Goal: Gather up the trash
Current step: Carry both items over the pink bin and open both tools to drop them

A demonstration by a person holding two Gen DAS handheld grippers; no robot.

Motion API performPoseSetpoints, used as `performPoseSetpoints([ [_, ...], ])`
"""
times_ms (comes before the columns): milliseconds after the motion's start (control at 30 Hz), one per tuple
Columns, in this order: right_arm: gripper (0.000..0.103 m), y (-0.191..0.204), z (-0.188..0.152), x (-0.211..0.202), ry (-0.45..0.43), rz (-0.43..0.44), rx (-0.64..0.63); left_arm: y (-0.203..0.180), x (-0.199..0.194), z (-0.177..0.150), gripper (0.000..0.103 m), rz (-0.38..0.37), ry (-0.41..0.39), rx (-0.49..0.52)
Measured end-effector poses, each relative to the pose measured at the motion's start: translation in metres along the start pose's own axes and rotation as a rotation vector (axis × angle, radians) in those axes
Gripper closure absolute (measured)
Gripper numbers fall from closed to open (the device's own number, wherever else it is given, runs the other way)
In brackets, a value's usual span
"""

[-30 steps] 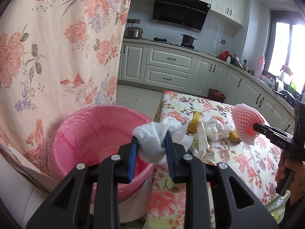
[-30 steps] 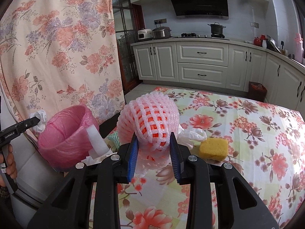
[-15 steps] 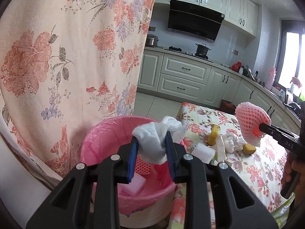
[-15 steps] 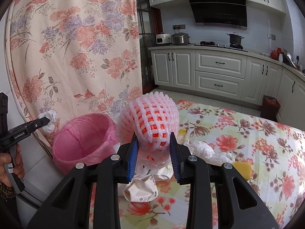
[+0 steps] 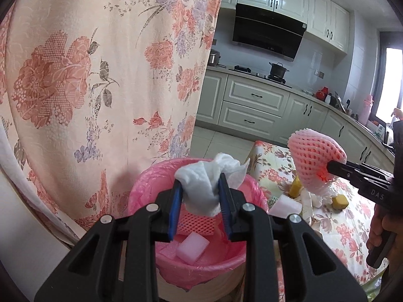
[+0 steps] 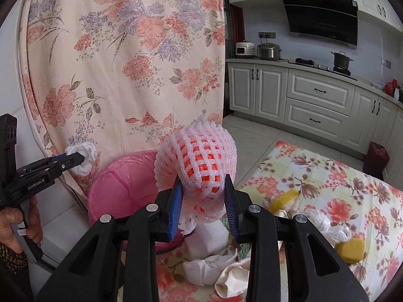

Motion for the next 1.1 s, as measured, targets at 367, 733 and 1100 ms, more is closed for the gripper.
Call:
performPoseSetpoints([
  [367, 0.072, 0.034, 0.005, 0.045, 0.054, 0.056, -0.036, 0.013, 0.002, 0.0, 0.076, 0.005, -0.005, -0.023],
  [733, 0.071, 0.06, 0.01, 0.084, 0.094, 0.097, -0.063, 0.021, 0.001, 0.002, 0.076, 0.011, -0.014, -0.035],
  [1100, 0.054, 0.075, 0.008, 0.105, 0.129, 0.138, -0.098, 0.026, 0.003, -0.001, 0.076, 0.012, -0.003, -0.039],
])
Point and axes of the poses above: each gripper's, at about its wrist camera, not at the fingertips, and x roughly the way its jaws point, y to its left, z to its top, the point moved 7 cm from there along x, roughly the way its jaws point, and after that the axes turned 14 degrees about z, right-handed, at the moved point
